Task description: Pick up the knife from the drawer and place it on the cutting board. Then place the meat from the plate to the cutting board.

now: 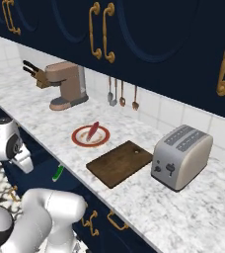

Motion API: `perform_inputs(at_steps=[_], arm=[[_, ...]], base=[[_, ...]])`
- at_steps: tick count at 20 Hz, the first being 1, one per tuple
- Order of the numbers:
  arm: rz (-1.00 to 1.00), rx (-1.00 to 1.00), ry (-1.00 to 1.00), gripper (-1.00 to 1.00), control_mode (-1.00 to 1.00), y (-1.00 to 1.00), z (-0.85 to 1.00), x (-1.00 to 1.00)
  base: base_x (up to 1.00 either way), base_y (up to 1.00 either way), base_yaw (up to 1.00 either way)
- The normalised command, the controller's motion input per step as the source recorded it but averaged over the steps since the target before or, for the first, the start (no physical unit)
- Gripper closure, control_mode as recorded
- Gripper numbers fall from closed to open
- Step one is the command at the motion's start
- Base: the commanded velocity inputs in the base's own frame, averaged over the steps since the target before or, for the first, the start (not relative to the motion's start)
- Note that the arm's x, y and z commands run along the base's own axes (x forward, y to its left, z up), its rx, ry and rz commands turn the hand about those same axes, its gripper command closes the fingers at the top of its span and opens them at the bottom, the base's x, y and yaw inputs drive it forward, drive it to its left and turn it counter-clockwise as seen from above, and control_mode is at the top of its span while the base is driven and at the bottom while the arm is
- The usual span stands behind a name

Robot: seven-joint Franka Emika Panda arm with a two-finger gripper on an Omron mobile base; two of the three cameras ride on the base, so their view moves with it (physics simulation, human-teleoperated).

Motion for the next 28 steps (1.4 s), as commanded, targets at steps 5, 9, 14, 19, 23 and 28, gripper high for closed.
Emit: perform_inputs(at_steps=[5,9,14,19,23,28], arm=[[0.0,0.0,0.04,-1.0,-1.0,0.24,-0.51,0.42],[0.0,0.0,0.03,-1.0,-1.0,0.12,-0.61,0.32],[0.0,-0.02,0.05,-1.0,-1.0,0.25,-0.7,0.19],[0.05,-0.08,0.06,-1.0,-1.0,0.95,-0.58,-0.61],[0.11,-0.05,0.02,-1.0,-1.0,1.0,-0.2,-1.0],[0.12,-0.03,0.0,-1.0,-1.0,0.96,-0.12,-1.0]], base=[[0.0,0.0,0.0],[0.0,0.0,0.0],[0.0,0.0,0.0],[0.0,0.0,0.0],[0.0,0.0,0.0],[0.0,0.0,0.0]])
